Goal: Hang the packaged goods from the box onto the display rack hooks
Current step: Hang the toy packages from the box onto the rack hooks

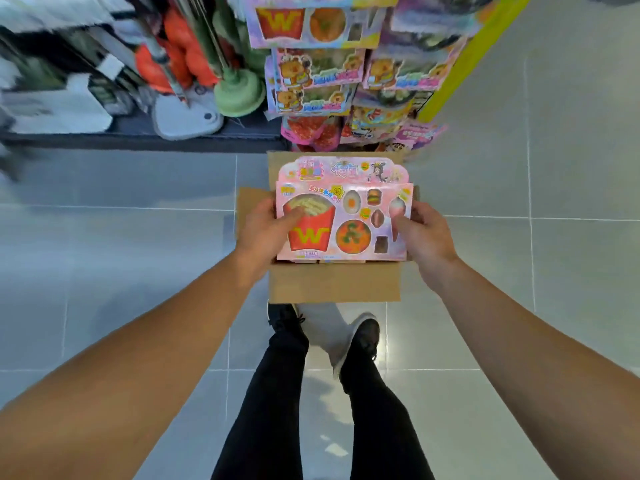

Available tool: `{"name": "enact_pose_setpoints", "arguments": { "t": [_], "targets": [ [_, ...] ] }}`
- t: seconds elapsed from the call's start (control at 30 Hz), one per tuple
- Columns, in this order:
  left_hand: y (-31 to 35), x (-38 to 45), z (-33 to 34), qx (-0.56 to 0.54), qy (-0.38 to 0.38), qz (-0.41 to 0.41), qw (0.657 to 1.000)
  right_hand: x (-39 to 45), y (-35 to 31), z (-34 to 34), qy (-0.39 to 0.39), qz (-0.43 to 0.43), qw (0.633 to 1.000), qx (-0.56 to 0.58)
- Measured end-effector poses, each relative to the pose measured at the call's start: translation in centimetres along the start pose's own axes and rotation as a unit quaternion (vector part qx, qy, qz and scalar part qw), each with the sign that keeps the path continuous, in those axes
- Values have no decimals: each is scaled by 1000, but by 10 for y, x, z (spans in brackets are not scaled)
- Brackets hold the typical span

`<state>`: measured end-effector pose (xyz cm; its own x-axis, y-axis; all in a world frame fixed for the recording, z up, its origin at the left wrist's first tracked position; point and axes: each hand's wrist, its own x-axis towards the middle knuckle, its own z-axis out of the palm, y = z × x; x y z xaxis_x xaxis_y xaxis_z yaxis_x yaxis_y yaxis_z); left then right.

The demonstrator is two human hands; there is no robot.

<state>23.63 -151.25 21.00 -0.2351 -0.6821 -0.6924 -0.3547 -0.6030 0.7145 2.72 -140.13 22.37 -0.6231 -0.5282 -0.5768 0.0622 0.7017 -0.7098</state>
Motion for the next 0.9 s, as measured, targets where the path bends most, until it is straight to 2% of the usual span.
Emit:
{"name": "enact_pose_setpoints", "arguments": {
  "t": [0.2, 0.57, 0.73, 0.9],
  "targets": [
    [84, -98, 21, -10, 29, 64, 997, -68, -75, -83, 4, -54, 998, 41],
    [199, -234, 63, -13, 56, 210, 976, -146, -168, -204, 9, -156, 982, 103],
    [254, -271, 68, 16, 67, 266, 962, -171, -215, -240, 6, -221, 969, 110],
    [297, -281, 68, 45, 89, 302, 948, -166, -254, -258, 20, -250, 963, 98]
  ]
}}
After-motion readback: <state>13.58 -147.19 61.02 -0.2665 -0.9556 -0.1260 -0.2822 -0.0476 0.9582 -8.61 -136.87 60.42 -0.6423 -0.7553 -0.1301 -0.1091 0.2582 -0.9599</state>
